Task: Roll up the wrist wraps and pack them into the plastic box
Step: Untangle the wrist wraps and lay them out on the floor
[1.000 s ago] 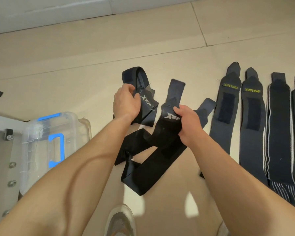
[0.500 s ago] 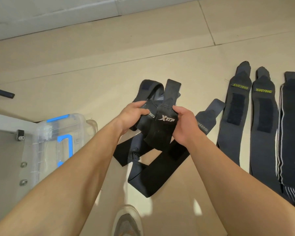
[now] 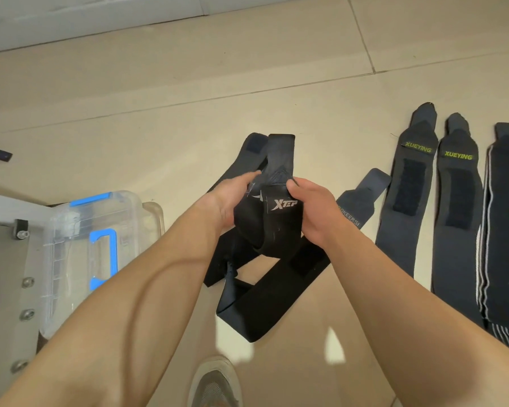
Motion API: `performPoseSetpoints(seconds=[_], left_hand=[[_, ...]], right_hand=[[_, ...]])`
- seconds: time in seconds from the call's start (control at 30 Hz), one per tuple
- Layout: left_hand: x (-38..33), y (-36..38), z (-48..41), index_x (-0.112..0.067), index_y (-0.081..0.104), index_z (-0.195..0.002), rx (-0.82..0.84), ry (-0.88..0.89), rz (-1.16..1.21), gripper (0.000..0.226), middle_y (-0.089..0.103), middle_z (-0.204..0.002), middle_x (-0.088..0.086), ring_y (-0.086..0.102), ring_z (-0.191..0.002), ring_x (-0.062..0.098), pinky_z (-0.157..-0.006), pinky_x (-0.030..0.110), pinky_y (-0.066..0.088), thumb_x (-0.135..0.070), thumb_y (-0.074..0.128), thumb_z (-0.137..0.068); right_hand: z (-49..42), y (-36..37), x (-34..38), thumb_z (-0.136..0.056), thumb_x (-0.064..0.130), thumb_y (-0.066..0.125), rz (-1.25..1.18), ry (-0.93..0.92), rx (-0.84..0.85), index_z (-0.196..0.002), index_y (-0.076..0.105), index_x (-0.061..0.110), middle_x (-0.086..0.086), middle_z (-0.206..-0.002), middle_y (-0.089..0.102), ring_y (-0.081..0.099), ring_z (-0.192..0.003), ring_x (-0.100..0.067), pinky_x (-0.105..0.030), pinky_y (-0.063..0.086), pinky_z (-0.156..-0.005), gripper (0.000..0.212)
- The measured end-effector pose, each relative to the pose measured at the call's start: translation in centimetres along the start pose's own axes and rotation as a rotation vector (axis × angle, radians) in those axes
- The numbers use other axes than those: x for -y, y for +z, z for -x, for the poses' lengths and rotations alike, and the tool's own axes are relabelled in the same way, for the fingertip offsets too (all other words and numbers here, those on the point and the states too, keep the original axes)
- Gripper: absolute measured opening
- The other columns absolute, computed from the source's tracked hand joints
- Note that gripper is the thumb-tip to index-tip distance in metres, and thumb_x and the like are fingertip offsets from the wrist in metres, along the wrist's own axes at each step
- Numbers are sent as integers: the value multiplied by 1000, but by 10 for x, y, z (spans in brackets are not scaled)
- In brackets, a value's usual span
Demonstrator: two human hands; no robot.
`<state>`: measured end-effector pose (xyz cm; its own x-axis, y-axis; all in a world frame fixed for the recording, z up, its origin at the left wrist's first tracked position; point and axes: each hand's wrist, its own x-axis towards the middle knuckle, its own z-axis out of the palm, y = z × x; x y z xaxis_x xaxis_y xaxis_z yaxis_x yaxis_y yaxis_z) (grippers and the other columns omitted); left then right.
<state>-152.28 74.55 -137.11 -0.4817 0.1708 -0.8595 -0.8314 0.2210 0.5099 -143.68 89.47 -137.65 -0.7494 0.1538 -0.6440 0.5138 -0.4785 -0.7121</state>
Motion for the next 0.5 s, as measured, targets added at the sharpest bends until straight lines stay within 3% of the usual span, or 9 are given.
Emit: performPoseSetpoints(seconds=[0.07,0.13,0.27,0.33,0.4,0.5], left_hand=[[-1,-6,-4,-9,72,-89,-88,77,43,27,69,-65,-1,65,-59,12,-58,25,56,-32,61,-99],[-7,-12,-6,-11,69,-91,-179,106,69,29,62,-60,-6,50,-49,4,-46,16,43,-35,58,-103],[-12,-10,11,-8,67,-109,-112,83,-187,67,77,-91,2,66,-71,14,-66,26,52,-71,50,-93],[-13,3,29,-10,69,-107,-109,149,-370,72,76,-86,1,70,-80,17,-76,32,54,-74,40,-95],[-17,18,53,-18,70,-99,-49,250,-467,67,73,-83,-4,68,-83,14,-91,34,49,-77,37,-94],[-25,29,91,-28,73,-111,73,351,-552,87,73,-115,-7,64,-111,13,-114,40,37,-97,38,-70]], right_hand=[[-1,-9,1,-105,16,54,11,-31,-26,-113,74,4,-13,-108,76,73,-101,-26,-38,58,-88,25],[1,-20,5,-105,18,53,-13,-46,-40,-110,73,4,-12,-103,75,71,-97,-25,-38,56,-87,25],[15,-36,15,-103,22,53,-61,-22,27,-107,68,7,-8,-96,69,68,-91,-21,-38,51,-86,21],[25,-39,23,-102,24,54,-56,-22,74,-108,66,6,-8,-99,71,68,-93,-22,-41,50,-91,22],[40,-36,35,-102,24,55,-55,-31,88,-120,67,3,-12,-114,73,71,-106,-29,-43,51,-98,30],[64,-24,55,-103,23,55,-96,-70,57,-128,65,3,-16,-121,73,70,-114,-33,-47,53,-102,33]])
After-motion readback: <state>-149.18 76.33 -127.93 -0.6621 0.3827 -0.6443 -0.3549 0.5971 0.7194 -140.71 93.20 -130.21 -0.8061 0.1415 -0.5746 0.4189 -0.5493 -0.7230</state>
